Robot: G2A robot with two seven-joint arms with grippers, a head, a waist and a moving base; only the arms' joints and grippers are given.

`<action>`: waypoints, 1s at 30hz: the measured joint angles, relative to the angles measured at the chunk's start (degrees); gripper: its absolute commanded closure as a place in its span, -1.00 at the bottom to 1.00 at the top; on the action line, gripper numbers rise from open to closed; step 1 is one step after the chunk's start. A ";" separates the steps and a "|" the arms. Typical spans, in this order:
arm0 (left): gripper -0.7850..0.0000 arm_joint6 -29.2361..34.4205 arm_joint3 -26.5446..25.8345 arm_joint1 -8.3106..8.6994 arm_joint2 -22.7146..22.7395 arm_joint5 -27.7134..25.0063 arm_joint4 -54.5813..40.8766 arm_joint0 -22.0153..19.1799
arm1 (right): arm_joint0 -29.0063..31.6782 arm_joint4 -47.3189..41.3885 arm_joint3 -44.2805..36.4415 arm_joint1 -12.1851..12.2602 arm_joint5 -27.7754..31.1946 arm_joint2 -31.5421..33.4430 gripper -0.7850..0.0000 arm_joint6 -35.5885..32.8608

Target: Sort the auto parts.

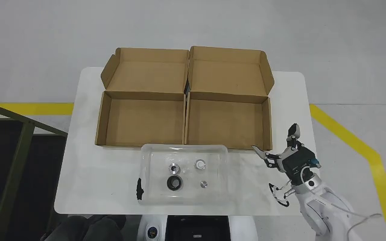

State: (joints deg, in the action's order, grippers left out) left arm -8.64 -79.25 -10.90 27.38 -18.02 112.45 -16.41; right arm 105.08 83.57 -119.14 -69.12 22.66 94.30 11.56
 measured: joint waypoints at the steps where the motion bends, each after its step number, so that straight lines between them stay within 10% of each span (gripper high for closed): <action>1: -1.00 0.00 0.00 0.00 0.00 0.00 0.00 0.00 | 0.00 0.00 0.00 0.00 0.00 0.00 -1.00 0.00; 30: -1.00 0.00 0.00 0.00 0.00 0.00 0.00 0.00 | -15.38 -8.73 0.54 1.05 20.73 -12.77 -1.00 -24.63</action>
State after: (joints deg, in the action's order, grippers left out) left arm -8.64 -79.25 -10.90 27.38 -18.02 112.45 -16.41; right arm 89.69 74.84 -118.60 -68.07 43.39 81.53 -13.07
